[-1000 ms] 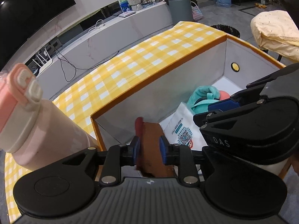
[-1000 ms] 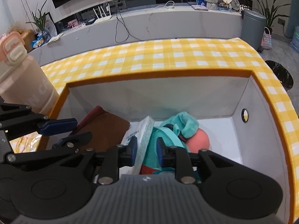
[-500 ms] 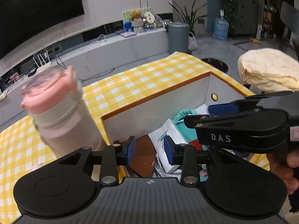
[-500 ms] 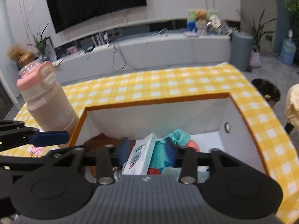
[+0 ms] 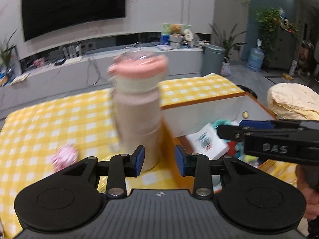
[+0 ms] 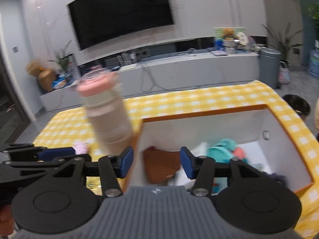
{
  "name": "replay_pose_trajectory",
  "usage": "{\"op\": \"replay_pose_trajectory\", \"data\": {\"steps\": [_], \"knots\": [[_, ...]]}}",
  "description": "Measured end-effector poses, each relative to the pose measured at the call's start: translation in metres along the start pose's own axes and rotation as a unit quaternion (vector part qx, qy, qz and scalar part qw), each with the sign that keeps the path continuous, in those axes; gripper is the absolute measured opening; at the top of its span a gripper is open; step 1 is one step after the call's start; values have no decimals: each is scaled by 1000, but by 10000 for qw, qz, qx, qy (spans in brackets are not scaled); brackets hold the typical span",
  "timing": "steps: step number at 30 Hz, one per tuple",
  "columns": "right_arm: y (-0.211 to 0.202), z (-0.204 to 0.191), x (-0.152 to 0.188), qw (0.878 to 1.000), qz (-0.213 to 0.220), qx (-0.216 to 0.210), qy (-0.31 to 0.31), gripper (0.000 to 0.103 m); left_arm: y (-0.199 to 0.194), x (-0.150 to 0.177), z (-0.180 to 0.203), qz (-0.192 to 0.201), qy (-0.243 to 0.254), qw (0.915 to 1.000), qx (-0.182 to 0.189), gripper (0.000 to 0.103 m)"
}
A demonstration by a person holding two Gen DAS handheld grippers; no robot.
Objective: Organize soft objects
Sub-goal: 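Withdraw both grippers from the box back toward the table items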
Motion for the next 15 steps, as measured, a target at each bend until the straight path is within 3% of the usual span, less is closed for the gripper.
{"op": "replay_pose_trajectory", "data": {"steps": [8, 15], "knots": [[21, -77, 10, 9954, -199, -601, -721, 57, -8, 25, -75, -225, -648, 9970, -369, 40], [65, -133, 28, 9864, -721, -976, -1112, 79, -3, 41, -131, -478, -1114, 9901, -713, 40]]}}
Point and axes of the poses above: each gripper's, at about its wrist camera, not at the fingertips, and y roughly the way its jaws point, z to its right, x to its underside, the point moved 10 cm from there along y, roughly the way its jaws point, and after that the axes turned 12 degrees about -y, right-handed, at the moved point
